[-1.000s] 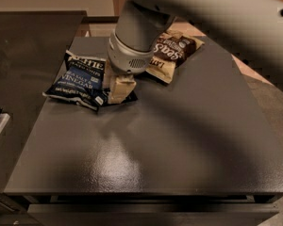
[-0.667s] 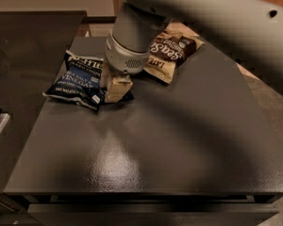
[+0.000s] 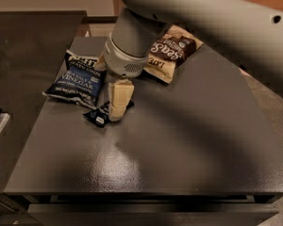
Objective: Move rxbar blueberry near blue chip bag
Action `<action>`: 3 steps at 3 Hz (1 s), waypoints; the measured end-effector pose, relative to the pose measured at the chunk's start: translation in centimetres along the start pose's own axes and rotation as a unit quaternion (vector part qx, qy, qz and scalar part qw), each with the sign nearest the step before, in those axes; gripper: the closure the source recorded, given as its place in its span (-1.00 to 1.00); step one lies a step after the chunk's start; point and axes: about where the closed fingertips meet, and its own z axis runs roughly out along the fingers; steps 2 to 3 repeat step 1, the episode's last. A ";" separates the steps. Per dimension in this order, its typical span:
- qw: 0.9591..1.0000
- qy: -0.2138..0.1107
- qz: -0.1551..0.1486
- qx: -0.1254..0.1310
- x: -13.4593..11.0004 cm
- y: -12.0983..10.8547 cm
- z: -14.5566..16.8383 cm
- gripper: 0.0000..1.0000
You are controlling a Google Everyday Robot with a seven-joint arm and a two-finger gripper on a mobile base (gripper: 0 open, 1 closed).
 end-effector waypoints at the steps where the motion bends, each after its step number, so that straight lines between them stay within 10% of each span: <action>1: 1.000 0.000 0.000 0.000 0.0 0.0 0.0 -1.00; 3: 1.000 0.000 0.000 0.000 0.0 0.0 0.0 -1.00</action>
Offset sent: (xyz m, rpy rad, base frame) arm 0.0000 0.0000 0.0000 0.0000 0.0000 0.0000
